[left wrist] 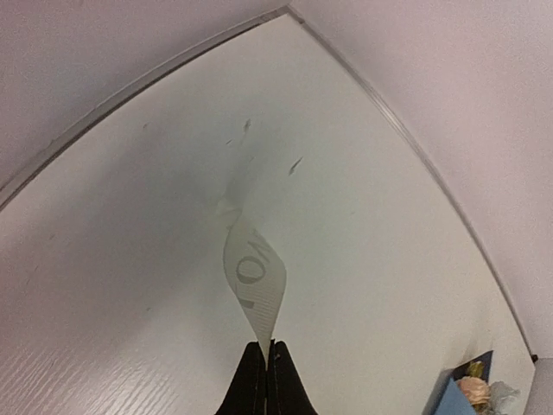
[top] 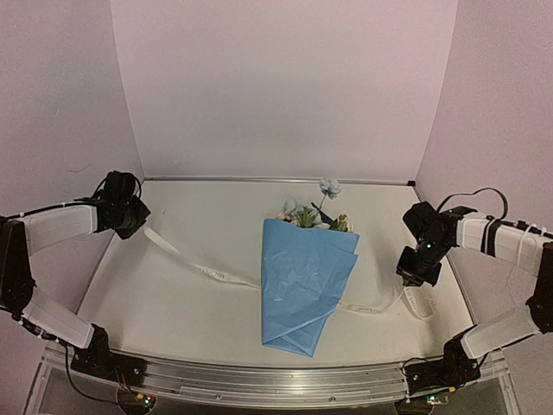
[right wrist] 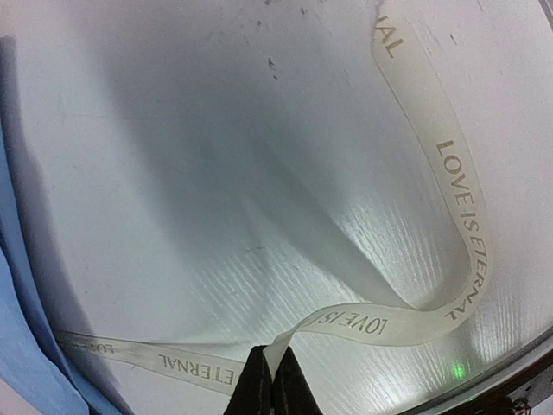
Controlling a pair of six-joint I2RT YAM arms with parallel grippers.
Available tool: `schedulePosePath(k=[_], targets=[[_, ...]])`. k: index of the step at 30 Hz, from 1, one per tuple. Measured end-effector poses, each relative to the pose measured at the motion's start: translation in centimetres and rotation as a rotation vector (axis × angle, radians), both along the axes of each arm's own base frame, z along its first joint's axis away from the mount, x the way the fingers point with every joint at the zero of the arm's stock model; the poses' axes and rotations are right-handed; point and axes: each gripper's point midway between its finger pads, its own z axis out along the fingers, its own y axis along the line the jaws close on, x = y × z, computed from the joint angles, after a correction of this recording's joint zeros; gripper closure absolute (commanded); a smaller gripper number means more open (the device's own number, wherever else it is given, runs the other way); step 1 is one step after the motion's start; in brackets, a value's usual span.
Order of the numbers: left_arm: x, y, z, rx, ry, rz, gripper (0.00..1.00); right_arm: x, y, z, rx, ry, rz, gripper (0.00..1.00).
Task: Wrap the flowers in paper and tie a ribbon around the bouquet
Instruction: Place the left side of the ribbon on the folded bouquet.
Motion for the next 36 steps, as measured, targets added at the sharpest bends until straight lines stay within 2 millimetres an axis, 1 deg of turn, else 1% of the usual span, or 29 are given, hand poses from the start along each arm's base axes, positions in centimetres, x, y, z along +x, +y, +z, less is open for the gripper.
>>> schedulePosePath(k=[2,5,7,9,11,12,14,15,16,18,19,20,22,23,24,25,26,28,29,31,33,36], targets=[[1.3,-0.3,3.0,0.001,-0.068,-0.017,1.00,1.4,0.4,0.9,0.000,-0.021,0.023,1.00],[2.5,-0.8,6.3,-0.008,-0.154,-0.041,1.00,3.5,0.8,2.6,0.008,-0.072,0.037,1.00],[2.6,-1.2,6.9,-0.015,-0.174,-0.066,1.00,4.4,0.7,3.7,0.012,-0.102,0.040,1.00],[2.6,-2.1,6.8,-0.020,-0.180,-0.111,1.00,4.9,0.6,4.4,0.014,-0.117,0.048,1.00],[2.6,-3.6,6.7,-0.022,-0.189,-0.177,1.00,5.1,0.8,4.9,0.023,-0.117,0.064,1.00],[2.5,-4.8,6.7,-0.020,-0.196,-0.219,1.00,5.2,1.0,5.1,0.032,-0.114,0.072,1.00],[2.1,-8.4,7.4,-0.008,-0.229,-0.343,1.00,5.5,1.6,5.1,0.059,-0.101,0.092,1.00],[1.9,-11.1,8.2,0.002,-0.258,-0.426,1.00,5.6,2.1,5.0,0.077,-0.089,0.102,1.00],[1.5,-14.2,9.1,0.010,-0.290,-0.521,1.00,5.7,2.5,4.8,0.096,-0.075,0.110,1.00],[0.4,-22.0,11.6,0.009,-0.379,-0.747,1.00,5.7,3.4,4.3,0.134,-0.046,0.122,1.00],[-0.6,-26.3,13.0,0.002,-0.432,-0.866,1.00,5.7,3.8,4.1,0.154,-0.030,0.127,1.00],[-1.7,-30.1,13.8,-0.004,-0.479,-0.975,1.00,5.8,4.2,3.9,0.173,-0.016,0.130,1.00],[-4.7,-37.0,14.9,-0.012,-0.556,-1.187,1.00,5.9,5.0,3.5,0.216,0.012,0.129,1.00],[-6.5,-40.4,14.8,-0.013,-0.587,-1.297,1.00,6.0,5.3,3.4,0.234,0.024,0.128,1.00],[-7.8,-42.9,14.4,-0.010,-0.602,-1.376,1.00,6.1,5.7,3.3,0.257,0.035,0.121,1.00],[-9.6,-45.5,13.5,-0.005,-0.609,-1.470,1.00,6.4,5.9,3.3,0.280,0.046,0.114,1.00],[-11.1,-47.5,12.6,0.001,-0.613,-1.545,1.00,6.6,6.1,3.2,0.299,0.053,0.102,1.00],[-14.4,-51.4,9.9,0.028,-0.602,-1.705,1.00,7.4,6.4,3.2,0.338,0.065,0.080,1.00],[-15.8,-52.7,8.5,0.043,-0.591,-1.773,1.00,7.8,6.4,3.1,0.356,0.070,0.066,1.00],[-18.1,-54.6,6.2,0.067,-0.569,-1.881,1.00,8.8,6.6,3.1,0.392,0.082,0.038,1.00],[-19.7,-56.3,4.1,0.090,-0.548,-1.975,1.00,9.7,6.8,3.1,0.425,0.092,0.016,1.00],[-20.7,-58.0,2.6,0.136,-0.541,-2.060,1.00,11.5,7.3,3.4,0.471,0.090,-0.004,1.00]])
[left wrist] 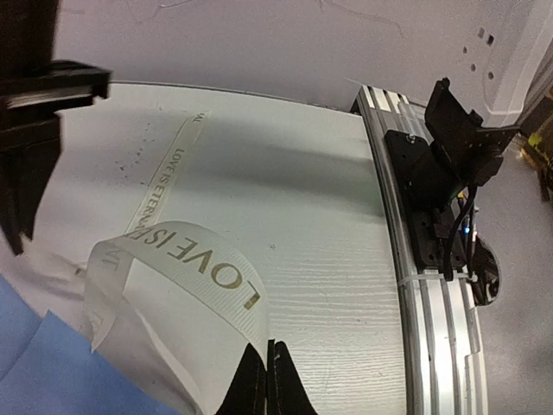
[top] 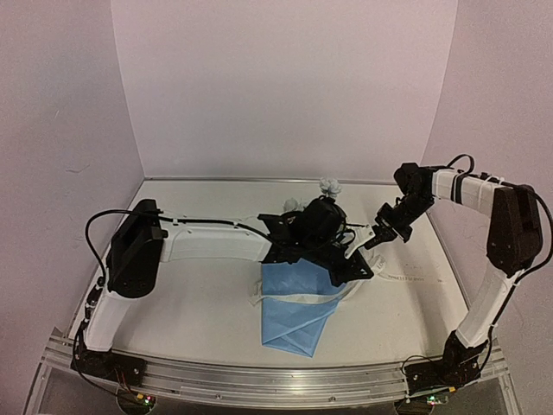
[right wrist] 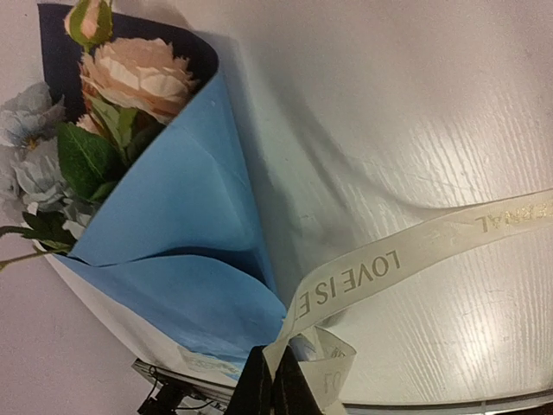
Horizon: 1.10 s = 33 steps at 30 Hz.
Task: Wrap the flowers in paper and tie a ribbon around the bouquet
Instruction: Place the left side of the ribbon on the folded bouquet.
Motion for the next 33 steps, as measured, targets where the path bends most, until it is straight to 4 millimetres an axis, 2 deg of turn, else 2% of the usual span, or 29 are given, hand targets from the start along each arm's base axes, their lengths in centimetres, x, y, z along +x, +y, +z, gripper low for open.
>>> schedulePosePath(k=[3,7,15,17,20,21,26,30,33], targets=[[-0.8,-1.1,0.1,0.008,-0.050,-0.060,1.00,1.1,0.5,0.5,0.033,0.001,-0.008,1.00],[-1.7,-2.0,1.8,-0.027,-0.115,-0.104,1.00,1.8,1.1,0.9,0.059,0.006,-0.002,1.00],[-2.5,-2.9,2.8,-0.070,-0.155,-0.175,1.00,1.5,1.5,0.9,0.078,0.035,0.013,1.00],[-2.6,-3.4,2.6,-0.078,-0.152,-0.193,1.00,1.4,1.5,0.9,0.077,0.038,0.021,1.00],[-2.7,-3.9,0.4,-0.050,-0.125,-0.215,0.99,1.2,1.5,1.0,0.077,0.037,0.031,1.00],[-2.7,-4.0,-0.5,-0.037,-0.115,-0.219,0.97,1.2,1.5,1.1,0.080,0.035,0.034,1.00],[-2.0,-3.6,-5.4,0.047,0.005,-0.168,0.63,0.5,1.9,2.5,0.101,-0.004,0.066,1.00],[0.3,-2.0,-6.8,0.046,0.113,-0.089,0.41,-0.3,2.5,4.3,0.114,-0.055,0.108,1.00],[2.4,-0.4,-6.1,0.025,0.159,-0.036,0.34,-0.8,3.1,5.1,0.117,-0.084,0.144,1.00]])
